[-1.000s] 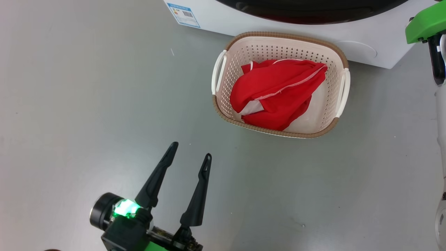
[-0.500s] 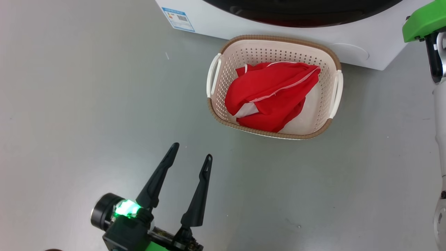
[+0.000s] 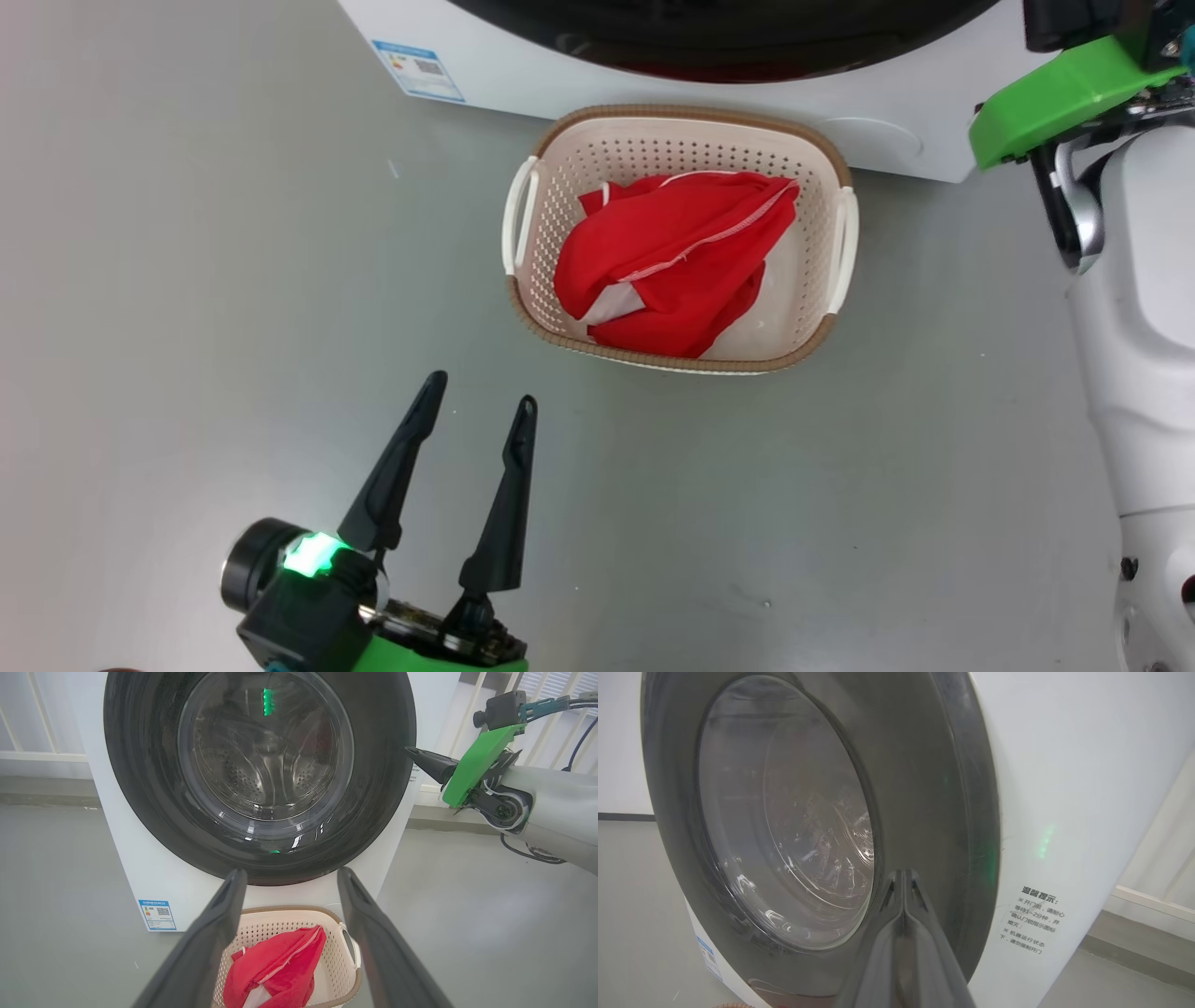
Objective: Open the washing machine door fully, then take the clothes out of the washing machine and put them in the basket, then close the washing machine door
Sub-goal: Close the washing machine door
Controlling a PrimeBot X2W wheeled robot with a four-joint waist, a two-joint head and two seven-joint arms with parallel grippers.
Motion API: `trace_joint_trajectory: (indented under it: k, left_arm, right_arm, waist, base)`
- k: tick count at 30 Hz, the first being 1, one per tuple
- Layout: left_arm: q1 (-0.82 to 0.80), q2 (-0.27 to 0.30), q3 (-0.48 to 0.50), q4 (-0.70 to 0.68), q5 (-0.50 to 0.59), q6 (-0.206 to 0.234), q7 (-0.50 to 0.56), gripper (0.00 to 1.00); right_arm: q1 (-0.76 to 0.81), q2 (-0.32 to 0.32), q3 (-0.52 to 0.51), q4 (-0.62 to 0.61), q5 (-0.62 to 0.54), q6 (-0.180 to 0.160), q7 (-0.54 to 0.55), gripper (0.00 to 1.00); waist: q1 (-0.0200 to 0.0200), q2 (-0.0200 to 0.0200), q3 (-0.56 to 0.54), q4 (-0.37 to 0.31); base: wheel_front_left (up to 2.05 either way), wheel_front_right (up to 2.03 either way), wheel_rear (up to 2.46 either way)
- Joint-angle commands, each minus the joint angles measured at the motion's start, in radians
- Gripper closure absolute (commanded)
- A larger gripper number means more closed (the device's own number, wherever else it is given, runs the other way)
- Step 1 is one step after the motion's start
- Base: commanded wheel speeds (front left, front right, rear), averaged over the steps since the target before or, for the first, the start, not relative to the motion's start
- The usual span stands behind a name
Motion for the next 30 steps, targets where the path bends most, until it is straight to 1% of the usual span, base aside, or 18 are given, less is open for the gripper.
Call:
trace_joint_trajectory:
  k: [1, 3, 8, 13, 19, 23, 24, 30]
  left_arm:
    - [-0.016, 0.006, 0.038, -0.029, -0.006, 0.012, -0.008, 0.0]
    - [-0.016, 0.006, 0.043, -0.032, -0.005, 0.016, -0.008, 0.0]
    - [-0.016, 0.006, 0.057, -0.035, -0.008, 0.023, -0.008, 0.0]
    - [-0.014, 0.007, 0.07, -0.03, 0.011, 0.026, -0.008, 0.0]
    - [-0.011, 0.009, 0.088, -0.016, 0.02, 0.032, -0.008, 0.0]
    - [-0.007, 0.008, 0.096, -0.012, 0.015, 0.035, -0.008, 0.0]
    - [-0.004, 0.009, 0.097, -0.013, 0.015, 0.031, -0.008, 0.0]
    - [0.01, 0.01, 0.108, 0.0, 0.011, 0.034, -0.008, 0.0]
  right_arm:
    - [0.015, 0.027, 0.031, -0.037, 0.002, -0.004, 0.001, 0.07]
    - [0.031, 0.03, 0.063, -0.052, 0.002, -0.004, 0.001, 0.0]
    - [0.082, 0.039, 0.126, -0.1, 0.025, -0.004, 0.001, 0.0]
    - [0.157, 0.043, 0.156, -0.176, 0.052, -0.004, 0.001, 0.0]
    - [0.264, 0.05, 0.169, -0.278, 0.067, -0.004, 0.001, 0.0]
    - [0.32, 0.053, 0.17, -0.324, 0.062, -0.004, 0.001, 0.0]
    - [0.357, 0.055, 0.165, -0.351, 0.059, -0.004, 0.001, 0.0]
    - [0.467, 0.06, 0.129, -0.431, 0.054, -0.004, 0.001, 0.0]
  waist:
    - [0.0, 0.0, -0.003, -0.015]
    - [0.0, 0.0, -0.002, -0.027]
    - [0.0, 0.0, -0.002, -0.058]
    - [0.0, 0.0, -0.008, -0.091]
    - [0.0, 0.0, -0.025, -0.137]
    - [0.0, 0.0, -0.038, -0.162]
    - [0.0, 0.0, -0.047, -0.176]
    - [0.0, 0.0, -0.075, -0.209]
  base:
    - [0.0, 0.0, 0.0]
    - [0.0, 0.0, 0.0]
    - [0.0, 0.0, 0.0]
    - [0.0, 0.0, 0.0]
    - [0.0, 0.0, 0.0]
    - [0.0, 0.0, 0.0]
    - [0.0, 0.0, 0.0]
    - [0.0, 0.0, 0.0]
